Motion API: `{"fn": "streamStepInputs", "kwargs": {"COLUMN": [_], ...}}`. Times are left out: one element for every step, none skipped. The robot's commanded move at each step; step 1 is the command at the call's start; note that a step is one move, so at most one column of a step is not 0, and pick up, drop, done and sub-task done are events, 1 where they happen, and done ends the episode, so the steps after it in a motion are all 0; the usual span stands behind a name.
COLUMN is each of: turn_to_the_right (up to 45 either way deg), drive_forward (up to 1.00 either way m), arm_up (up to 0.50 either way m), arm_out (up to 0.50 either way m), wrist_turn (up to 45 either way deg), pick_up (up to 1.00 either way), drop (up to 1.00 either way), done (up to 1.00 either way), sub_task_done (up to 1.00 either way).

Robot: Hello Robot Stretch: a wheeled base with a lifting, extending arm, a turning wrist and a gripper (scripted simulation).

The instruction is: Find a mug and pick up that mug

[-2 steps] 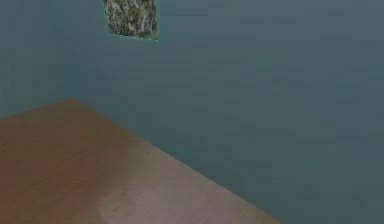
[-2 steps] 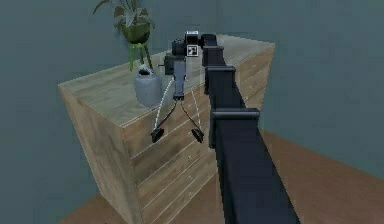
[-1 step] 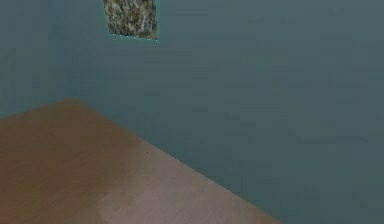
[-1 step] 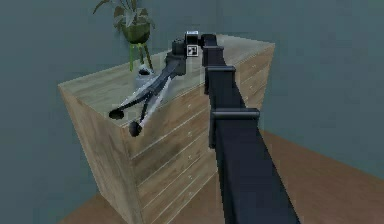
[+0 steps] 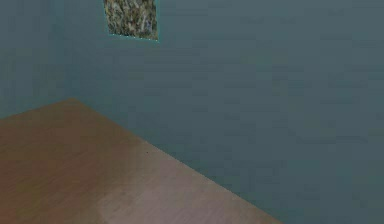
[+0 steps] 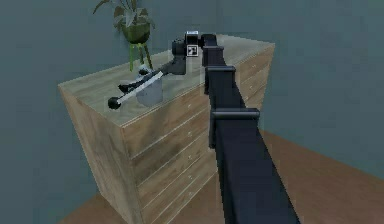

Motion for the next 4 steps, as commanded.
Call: {"fn": "streamStepInputs", "kwargs": {"turn_to_the_right": [0.0,0.0,0.0,0.0], "drive_forward": [0.00,0.00,0.00,0.00], "arm_up": [0.00,-0.12,0.00,0.10], "arm_out": [0.00,0.00,0.00,0.00], "wrist_turn": [36.0,0.0,0.0,0.0], "pick_up": [0.00,0.00,1.00,0.00], "drop": [0.00,0.00,0.00,0.00], "done": [0.00,0.00,0.00,0.00], "sub_task_done": [0.00,0.00,0.00,0.00]}}
